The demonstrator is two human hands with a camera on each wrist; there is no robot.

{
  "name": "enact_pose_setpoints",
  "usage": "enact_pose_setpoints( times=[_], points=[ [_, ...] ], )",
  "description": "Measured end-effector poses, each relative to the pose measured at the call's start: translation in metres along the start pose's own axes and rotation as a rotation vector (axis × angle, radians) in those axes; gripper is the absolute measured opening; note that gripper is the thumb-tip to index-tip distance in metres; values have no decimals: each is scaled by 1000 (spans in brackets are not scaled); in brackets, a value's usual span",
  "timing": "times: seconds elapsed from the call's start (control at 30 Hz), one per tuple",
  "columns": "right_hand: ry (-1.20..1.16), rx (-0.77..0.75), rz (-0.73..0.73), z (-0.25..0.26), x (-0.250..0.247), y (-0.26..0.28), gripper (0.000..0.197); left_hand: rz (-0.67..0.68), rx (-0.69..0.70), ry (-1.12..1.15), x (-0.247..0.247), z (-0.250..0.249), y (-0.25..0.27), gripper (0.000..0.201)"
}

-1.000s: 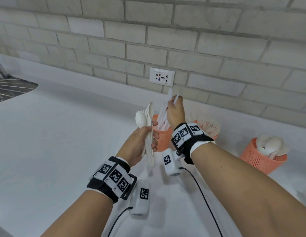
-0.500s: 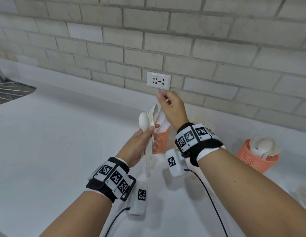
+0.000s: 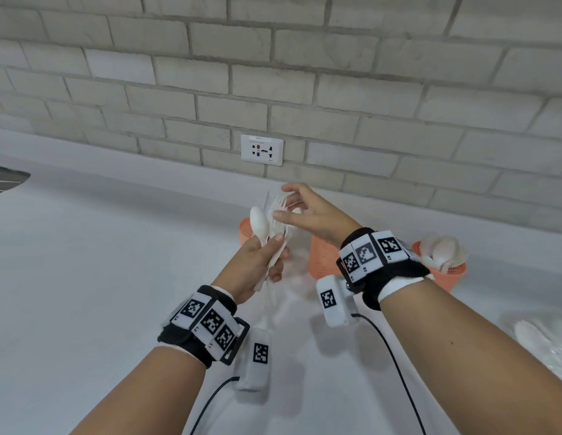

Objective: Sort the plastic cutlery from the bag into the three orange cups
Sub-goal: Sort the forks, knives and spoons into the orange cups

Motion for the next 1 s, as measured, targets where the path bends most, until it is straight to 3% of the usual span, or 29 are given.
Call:
enact_pose_setpoints(
  times=[0.07, 0.17, 0.23, 0.37, 0.47, 0.53, 0.6, 0.73, 0.87, 0.93, 1.0],
  points=[
    [30, 6, 43, -6, -5, 5, 57, 48, -8, -32, 11, 2, 0, 21],
    [-33, 48, 117, -13, -16, 13, 30, 102, -13, -72, 26, 5, -1, 15],
    [-101, 78, 76, -15, -30, 18, 15, 153, -19, -105, 35, 9, -1, 14],
    [-229, 47, -207, -12, -79, 20, 14, 160, -91, -123, 40, 22, -3, 11],
    [-278, -62, -559, -6, -125, 28, 12, 85, -117, -141, 35, 31, -5, 14],
    [-224, -159, -786, -3, -148, 39, 14, 47, -125, -137, 33, 34, -5, 12],
    [-73, -219, -869, -3, -151, 45, 20, 38, -120, -121, 35, 33, -6, 12],
    [155, -217, -775, -24, -124, 37, 25, 55, -114, -77, 44, 28, -6, 17],
    [289, -14, -527, -65, -93, 15, 27, 38, -144, 0, 48, 23, -6, 17],
    [532, 107, -389, -78, -79, 11, 33, 36, -142, 17, 49, 20, -6, 21],
    [661, 83, -409, -67, -78, 15, 36, 40, -129, 24, 52, 18, -6, 21]
  ],
)
Point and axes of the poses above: each hand's wrist, its own y-axis away from the middle knuckle, its own x-axis out of the palm, z = x × y, the point moved 8 cm from there along -y, towards the middle knuckle, and after that the axes turned 4 degrees about x, right-handed, at the moved point
